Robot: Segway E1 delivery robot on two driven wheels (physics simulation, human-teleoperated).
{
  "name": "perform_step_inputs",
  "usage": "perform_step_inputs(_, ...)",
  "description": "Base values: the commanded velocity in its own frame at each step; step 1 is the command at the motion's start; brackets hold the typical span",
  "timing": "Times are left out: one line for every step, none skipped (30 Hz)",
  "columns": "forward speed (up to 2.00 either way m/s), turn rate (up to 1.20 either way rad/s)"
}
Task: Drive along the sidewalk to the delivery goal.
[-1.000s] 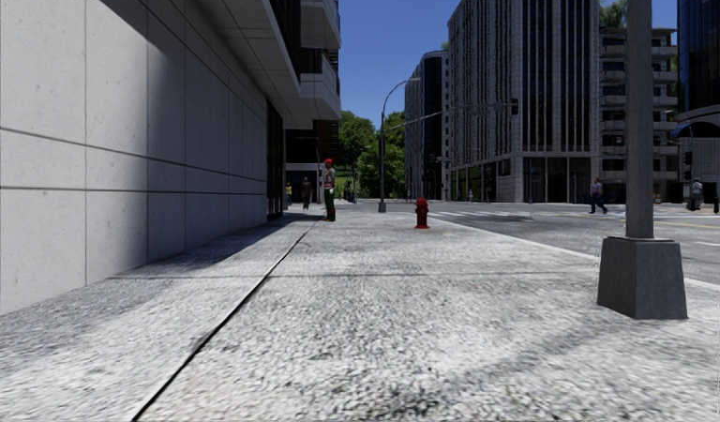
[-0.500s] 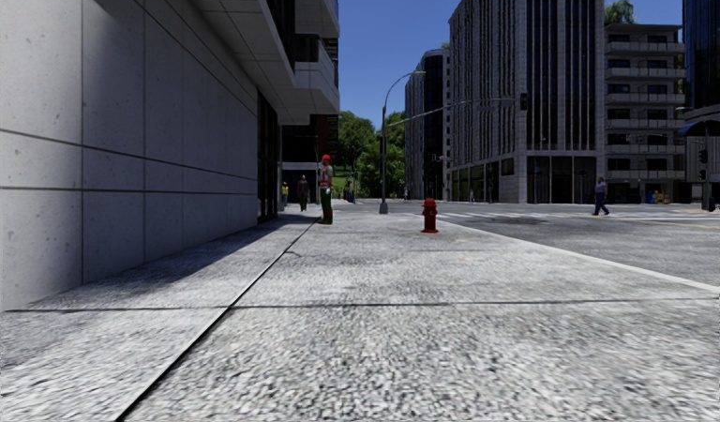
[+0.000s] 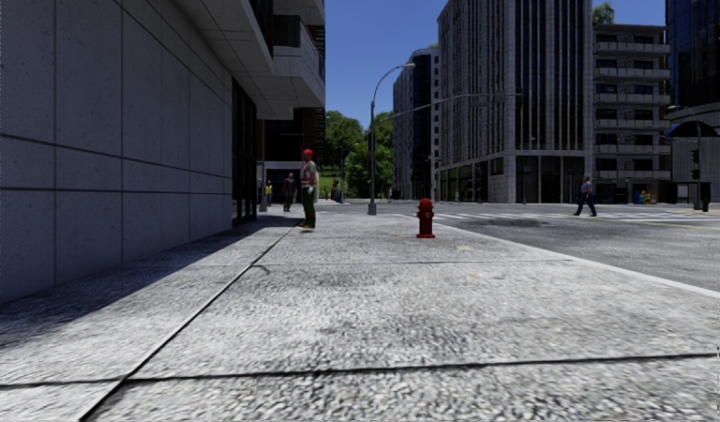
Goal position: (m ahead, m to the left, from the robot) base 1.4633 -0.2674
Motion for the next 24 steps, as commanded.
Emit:
perform_step_inputs(2.0, 0.0)
perform_step_inputs(2.0, 0.0)
perform_step_inputs(2.0, 0.0)
perform_step_inputs(2.0, 0.0)
perform_step_inputs(2.0, 0.0)
perform_step_inputs(2.0, 0.0)
perform_step_inputs(2.0, 0.0)
perform_step_inputs(2.0, 0.0)
perform_step_inputs(2.0, 0.0)
perform_step_inputs(2.0, 0.0)
perform_step_inputs(2.0, 0.0)
perform_step_inputs(2.0, 0.0)
perform_step_inputs(2.0, 0.0)
perform_step_inputs(2.0, 0.0)
perform_step_inputs(2.0, 0.0)
perform_step_inputs(2.0, 0.0)
perform_step_inputs(2.0, 0.0)
perform_step_inputs(2.0, 0.0)
perform_step_inputs(2.0, 0.0)
perform_step_inputs(2.0, 0.0)
perform_step_inputs(1.8, 0.0)
perform_step_inputs(1.8, 0.0)
perform_step_inputs(1.22, 0.0)
perform_step_inputs(1.16, 0.0)
